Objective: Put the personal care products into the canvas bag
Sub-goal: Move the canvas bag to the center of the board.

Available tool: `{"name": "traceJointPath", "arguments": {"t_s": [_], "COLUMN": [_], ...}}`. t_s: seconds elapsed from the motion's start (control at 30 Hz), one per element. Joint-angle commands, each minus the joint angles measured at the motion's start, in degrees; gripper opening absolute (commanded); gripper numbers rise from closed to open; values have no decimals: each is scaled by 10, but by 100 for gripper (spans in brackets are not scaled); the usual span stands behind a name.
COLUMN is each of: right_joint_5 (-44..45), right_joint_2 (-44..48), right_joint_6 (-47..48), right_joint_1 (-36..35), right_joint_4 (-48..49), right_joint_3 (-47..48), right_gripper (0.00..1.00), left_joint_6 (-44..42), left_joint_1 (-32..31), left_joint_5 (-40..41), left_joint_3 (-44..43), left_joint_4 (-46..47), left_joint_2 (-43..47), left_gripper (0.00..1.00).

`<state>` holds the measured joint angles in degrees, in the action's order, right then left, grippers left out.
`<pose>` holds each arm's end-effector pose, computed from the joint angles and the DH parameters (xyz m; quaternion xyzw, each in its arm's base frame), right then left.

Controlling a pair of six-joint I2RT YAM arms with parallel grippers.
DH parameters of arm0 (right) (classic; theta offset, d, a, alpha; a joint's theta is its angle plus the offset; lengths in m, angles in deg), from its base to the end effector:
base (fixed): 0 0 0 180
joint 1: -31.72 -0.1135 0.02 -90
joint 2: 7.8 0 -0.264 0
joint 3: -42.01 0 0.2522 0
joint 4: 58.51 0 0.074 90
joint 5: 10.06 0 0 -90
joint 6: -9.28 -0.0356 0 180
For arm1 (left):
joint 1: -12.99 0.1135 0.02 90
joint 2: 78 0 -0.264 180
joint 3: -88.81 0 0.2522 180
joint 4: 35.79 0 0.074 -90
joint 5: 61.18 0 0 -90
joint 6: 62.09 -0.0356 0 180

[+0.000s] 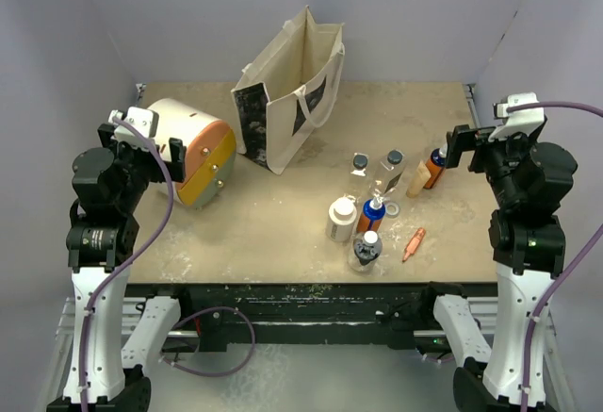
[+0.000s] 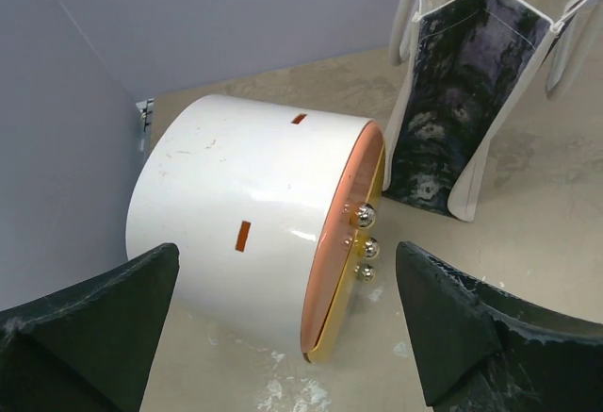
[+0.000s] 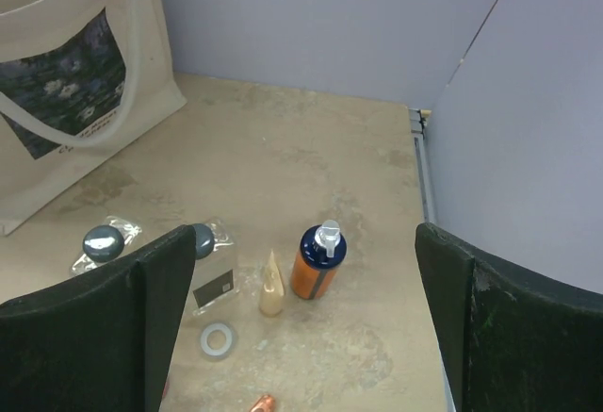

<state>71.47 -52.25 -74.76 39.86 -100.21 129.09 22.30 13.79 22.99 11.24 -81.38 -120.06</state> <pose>0.1258 -0.0127 0.4710 -0.0393 0.7003 -0.0358 0.7119 0.1371 -0.0017 0.4177 0.0648 0.7635 -0.0031 0.6426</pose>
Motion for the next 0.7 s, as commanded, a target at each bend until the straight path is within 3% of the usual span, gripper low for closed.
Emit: {"name": "traceJointPath", "arguments": {"t_s": [0.0,0.4,0.67], "right_joint_5": [-26,-42,-92], "right_joint_2": [2,-1,-25], "right_joint_6": [7,16,58], "right_joint_1": [1,2,1], "right_joint_4": [18,24,7], "right_joint_3": [2,2,23], "right_gripper": [100,100,100], "left_joint_6": [-2,-9,-27], "left_joint_1": [11,17,13], "left_joint_5": [-45,-127,-220], "left_joint_3": [4,3,-85], "left_joint_4": [40,67,64], "left_joint_2": [6,-1,-86], "left_gripper": [99,99,99]}}
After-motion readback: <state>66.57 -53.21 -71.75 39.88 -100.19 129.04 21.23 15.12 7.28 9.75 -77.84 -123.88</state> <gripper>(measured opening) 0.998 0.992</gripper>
